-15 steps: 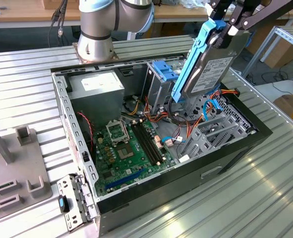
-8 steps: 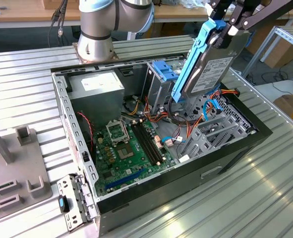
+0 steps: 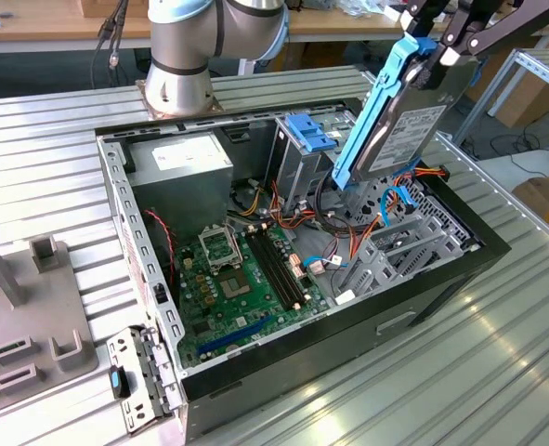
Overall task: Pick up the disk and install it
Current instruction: 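Pick up the disk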
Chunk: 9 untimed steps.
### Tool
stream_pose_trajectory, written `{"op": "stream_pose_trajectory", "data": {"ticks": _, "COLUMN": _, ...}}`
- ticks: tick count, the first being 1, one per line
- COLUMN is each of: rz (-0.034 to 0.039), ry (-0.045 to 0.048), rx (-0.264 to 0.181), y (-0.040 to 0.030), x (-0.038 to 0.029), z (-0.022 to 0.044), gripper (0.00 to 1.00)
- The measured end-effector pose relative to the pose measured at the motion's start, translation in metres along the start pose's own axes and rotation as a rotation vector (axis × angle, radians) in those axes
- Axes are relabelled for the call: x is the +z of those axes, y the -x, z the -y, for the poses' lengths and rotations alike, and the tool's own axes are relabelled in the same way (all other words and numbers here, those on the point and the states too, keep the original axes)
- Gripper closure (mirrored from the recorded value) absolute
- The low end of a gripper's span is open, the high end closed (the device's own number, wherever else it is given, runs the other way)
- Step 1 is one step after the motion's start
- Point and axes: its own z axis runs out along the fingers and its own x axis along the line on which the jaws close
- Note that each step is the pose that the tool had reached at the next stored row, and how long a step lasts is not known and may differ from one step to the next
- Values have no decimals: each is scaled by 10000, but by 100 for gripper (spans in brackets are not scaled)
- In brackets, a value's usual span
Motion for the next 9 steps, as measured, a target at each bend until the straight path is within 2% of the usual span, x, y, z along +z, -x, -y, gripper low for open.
{"op": "stream_pose_trajectory", "data": {"ticks": 3, "rz": 0, "ry": 0, "rx": 2, "y": -39, "x": -3, "z": 12, "gripper": 64}}
{"op": "stream_pose_trajectory", "data": {"ticks": 9, "rz": 0, "ry": 0, "rx": 2, "y": -41, "x": -4, "z": 14, "gripper": 64}}
